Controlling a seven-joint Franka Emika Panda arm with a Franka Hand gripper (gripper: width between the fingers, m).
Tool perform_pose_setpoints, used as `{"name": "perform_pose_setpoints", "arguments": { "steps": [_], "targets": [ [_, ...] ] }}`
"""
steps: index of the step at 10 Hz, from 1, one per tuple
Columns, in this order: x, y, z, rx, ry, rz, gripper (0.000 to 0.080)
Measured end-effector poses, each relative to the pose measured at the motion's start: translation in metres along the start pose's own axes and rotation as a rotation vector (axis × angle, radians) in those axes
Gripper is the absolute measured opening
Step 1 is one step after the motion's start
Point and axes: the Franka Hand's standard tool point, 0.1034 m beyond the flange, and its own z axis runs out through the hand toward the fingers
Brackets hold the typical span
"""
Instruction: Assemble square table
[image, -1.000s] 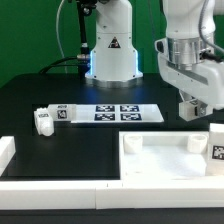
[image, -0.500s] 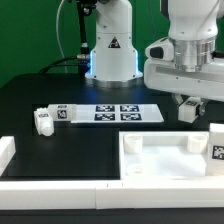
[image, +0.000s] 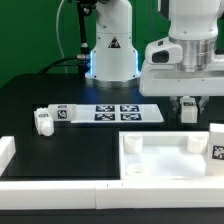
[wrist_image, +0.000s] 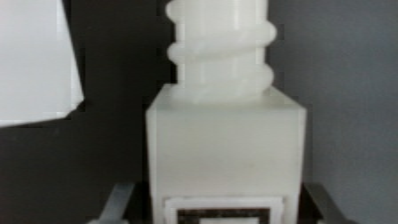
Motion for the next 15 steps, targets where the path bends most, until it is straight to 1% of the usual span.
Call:
{"name": "perform_pose_setpoints", "arguments": {
  "steps": [1,3,4,8,9,10,11,12,13,14,15],
  "targets": [
    [0.002,0.007,0.003,-0.019,0.009,-0.139,0.0262],
    [0.003,0.019,0.012,-0.027,0.009,-0.167,0.0262],
    [0.002,0.022,0.014,-0.030,0.004,-0.156,0.0262],
    [0.002,0.022,0.014,-0.029,0.005,-0.156,0.0262],
    [0.002,0.022,0.014,-0.029,0.005,-0.156,0.0304],
    [0.002,0.022,0.014,-0.029,0.005,-0.156,0.0488],
    [0.001,0.021,0.013,-0.026,-0.011,-0.154,0.0488],
    [-0.002,0.018,0.005,-0.005,-0.085,-0.143,0.0616],
    [0.007,0.018,-0.007,0.013,-0.112,-0.129,0.0616],
    [0.015,0.020,-0.017,0.027,-0.151,-0.113,0.0645],
    [0.014,0.022,-0.024,0.030,-0.279,-0.055,0.0645]
  ]
}}
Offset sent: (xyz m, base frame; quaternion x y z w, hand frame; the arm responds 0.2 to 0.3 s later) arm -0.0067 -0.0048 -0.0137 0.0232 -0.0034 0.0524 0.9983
